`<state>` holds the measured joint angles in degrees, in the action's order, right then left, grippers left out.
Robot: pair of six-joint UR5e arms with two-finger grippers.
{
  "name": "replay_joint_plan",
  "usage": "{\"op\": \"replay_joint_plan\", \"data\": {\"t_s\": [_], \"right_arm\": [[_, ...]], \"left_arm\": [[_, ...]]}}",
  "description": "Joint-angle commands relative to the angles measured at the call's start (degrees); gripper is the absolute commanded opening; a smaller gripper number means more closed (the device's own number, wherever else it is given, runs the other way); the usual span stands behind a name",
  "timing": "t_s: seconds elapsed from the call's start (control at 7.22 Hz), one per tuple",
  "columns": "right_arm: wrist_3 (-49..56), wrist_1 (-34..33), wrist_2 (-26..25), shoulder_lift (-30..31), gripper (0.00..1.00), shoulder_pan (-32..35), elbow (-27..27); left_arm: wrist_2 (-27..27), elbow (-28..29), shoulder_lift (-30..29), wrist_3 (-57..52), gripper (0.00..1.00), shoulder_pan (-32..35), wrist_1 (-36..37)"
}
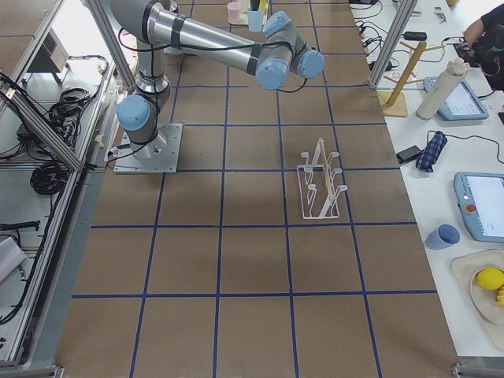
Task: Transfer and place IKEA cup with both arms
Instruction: 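Carry the cup with the left gripper down onto the white tray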
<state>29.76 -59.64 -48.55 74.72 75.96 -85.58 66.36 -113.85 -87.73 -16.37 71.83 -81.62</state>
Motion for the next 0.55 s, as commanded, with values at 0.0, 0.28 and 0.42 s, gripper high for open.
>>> {"op": "replay_joint_plan", "data": {"t_s": [0.0, 0.28, 0.42], "right_arm": [[-8.45, -7.40, -17.82, 0.60, 1.00, 1.91, 0.15], [-13.73, -9.78, -30.84, 3.93, 1.00, 3.40, 0.32], [-17.68, -10.22, -34.38, 5.51, 1.00, 5.67, 0.84]], "left_arm": [[13.06, 2.39, -2.87, -12.92, 0.00, -5.95, 1.20], [17.40, 5.56, -8.39, -22.14, 0.00, -10.64, 4.10], [17.67, 6.70, -11.47, -24.39, 0.00, -13.00, 9.15]]}}
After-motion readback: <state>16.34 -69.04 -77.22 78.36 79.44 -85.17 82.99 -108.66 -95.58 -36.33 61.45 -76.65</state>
